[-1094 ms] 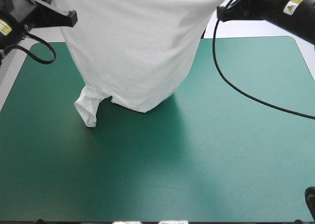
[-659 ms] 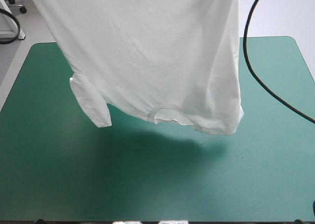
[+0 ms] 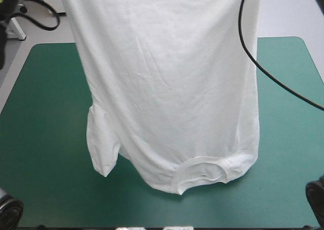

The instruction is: Fold the cloth

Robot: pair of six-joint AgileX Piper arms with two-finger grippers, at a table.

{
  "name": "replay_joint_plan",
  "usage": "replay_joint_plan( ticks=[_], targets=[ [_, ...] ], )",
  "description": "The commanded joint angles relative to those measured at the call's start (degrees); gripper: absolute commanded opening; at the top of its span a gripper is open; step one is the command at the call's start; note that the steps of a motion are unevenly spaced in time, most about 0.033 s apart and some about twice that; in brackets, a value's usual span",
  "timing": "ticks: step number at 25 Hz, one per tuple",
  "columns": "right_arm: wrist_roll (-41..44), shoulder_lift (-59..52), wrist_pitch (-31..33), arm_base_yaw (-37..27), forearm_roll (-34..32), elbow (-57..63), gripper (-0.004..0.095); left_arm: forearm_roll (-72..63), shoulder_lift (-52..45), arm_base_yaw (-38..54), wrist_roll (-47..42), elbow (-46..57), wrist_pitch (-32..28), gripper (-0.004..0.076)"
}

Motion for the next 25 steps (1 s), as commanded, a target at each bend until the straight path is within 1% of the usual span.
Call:
replay_joint_plan(
  ticks=[1,2,3,4,6,8,13,17,20,21,22,23,24,25],
  targets=[
    [3.4,2.8,-10.4,-2.3,-6.5,-0.9,-0.0017,3.1,2.4,1.9,-1.0,-1.0,-8.9,-0.0009],
    [3.4,4.5,-13.5,-2.8,-6.5,-0.9,-0.0017,2.8,3.8,3.2,-2.5,-1.0,-11.8,-0.0009],
    [3.4,6.0,-18.0,-3.1,-6.7,-0.9,-0.0017,2.0,5.0,4.5,-4.0,-1.0,-14.9,-0.0009],
    [3.4,7.1,-22.3,-3.1,-8.2,-0.9,-0.0017,1.9,6.0,6.6,-5.2,-1.0,-18.7,-0.0009],
    [4.6,8.2,-25.7,-3.1,-9.4,-0.9,-0.0017,1.7,6.9,9.5,-5.7,-1.3,-23.1,-0.0009],
    [5.8,8.5,-24.8,-3.1,-9.4,-0.9,-0.0017,1.7,7.3,10.7,-7.4,-1.6,-22.7,-0.0009],
    [6.1,10.3,-19.6,-3.1,-9.4,-0.9,-0.0017,1.7,9.1,12.0,-9.9,-1.6,-19.9,-0.0009],
    [5.8,12.1,-12.8,-3.1,-9.5,-0.9,-0.0017,-1.3,10.3,12.0,-9.7,-0.2,-14.4,-0.0009],
    [5.8,13.3,-5.8,-3.1,-8.0,-0.6,-0.0017,-1.7,10.5,11.9,-9.7,3.2,-7.6,-0.0009],
    [5.8,13.4,-0.4,-3.7,-5.4,1.5,-0.0017,-5.4,10.5,11.9,-9.7,6.4,-0.3,-0.0009],
    [5.7,13.3,1.3,-3.8,-4.0,3.4,-0.0017,-6.5,10.5,11.9,-9.6,7.7,3.6,-0.0009],
    [4.6,12.5,4.3,-3.8,-3.0,8.7,-0.0017,-7.6,10.5,11.9,-8.8,11.8,12.6,-0.0009],
    [4.6,11.7,4.9,-3.8,-3.0,11.3,-0.0017,-7.9,10.2,11.9,-8.7,13.8,14.9,-0.0009],
    [4.6,9.6,6.3,-3.8,-2.3,19.1,-0.0017,-8.3,9.6,11.9,-8.7,19.3,18.4,-0.0009]
  ],
)
